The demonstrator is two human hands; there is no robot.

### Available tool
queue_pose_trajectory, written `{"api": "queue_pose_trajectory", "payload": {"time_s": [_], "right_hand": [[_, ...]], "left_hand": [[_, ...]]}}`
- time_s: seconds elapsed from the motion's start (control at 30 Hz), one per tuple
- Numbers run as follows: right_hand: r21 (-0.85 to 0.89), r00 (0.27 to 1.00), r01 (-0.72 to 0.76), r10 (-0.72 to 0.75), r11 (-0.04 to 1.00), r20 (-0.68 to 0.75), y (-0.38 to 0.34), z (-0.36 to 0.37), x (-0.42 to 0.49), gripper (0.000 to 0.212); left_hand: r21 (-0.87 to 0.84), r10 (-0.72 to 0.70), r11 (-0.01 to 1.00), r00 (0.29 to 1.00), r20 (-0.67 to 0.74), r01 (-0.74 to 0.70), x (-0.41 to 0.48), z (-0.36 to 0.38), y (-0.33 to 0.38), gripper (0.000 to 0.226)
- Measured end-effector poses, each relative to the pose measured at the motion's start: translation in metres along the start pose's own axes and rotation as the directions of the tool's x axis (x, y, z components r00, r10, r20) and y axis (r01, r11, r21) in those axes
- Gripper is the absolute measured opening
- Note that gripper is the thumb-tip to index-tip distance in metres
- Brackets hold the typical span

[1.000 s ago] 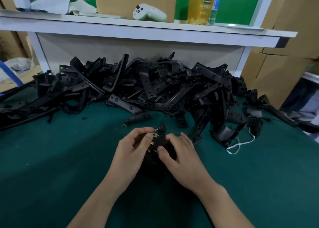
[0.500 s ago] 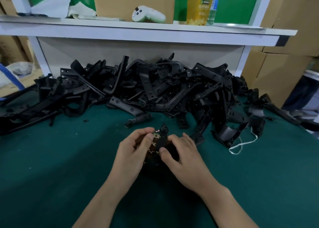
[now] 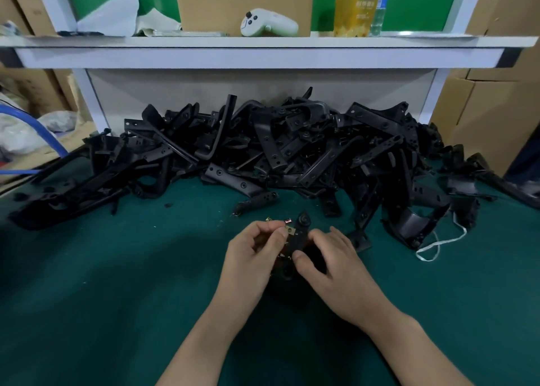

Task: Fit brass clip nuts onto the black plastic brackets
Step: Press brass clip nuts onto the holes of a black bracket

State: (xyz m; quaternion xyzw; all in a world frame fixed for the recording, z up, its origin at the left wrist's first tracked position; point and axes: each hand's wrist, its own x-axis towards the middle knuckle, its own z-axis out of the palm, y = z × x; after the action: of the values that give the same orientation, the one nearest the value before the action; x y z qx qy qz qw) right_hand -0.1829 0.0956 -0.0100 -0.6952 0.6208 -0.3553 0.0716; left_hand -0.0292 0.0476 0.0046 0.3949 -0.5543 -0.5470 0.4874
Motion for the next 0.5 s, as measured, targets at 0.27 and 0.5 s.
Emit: {"api": "queue_pose_trajectory", "payload": {"time_s": [0.27, 0.5], "right_hand": [[-0.017, 0.999, 0.014, -0.014, 1.000, 0.034, -0.0019, 0.0012, 0.0006, 0.021], [-0.022, 0.997, 0.005, -0.003, 1.000, 0.072, 0.0045, 0.0031, 0.0006, 0.028]], "left_hand": [[-0.030, -0.038, 0.999, 0.999, 0.008, 0.038, 0.0015, -0.0025, -0.0008, 0.010], [0.002, -0.031, 1.000, 0.999, 0.015, 0.031, 0.0003, -0.0005, 0.0020, 0.011]]}}
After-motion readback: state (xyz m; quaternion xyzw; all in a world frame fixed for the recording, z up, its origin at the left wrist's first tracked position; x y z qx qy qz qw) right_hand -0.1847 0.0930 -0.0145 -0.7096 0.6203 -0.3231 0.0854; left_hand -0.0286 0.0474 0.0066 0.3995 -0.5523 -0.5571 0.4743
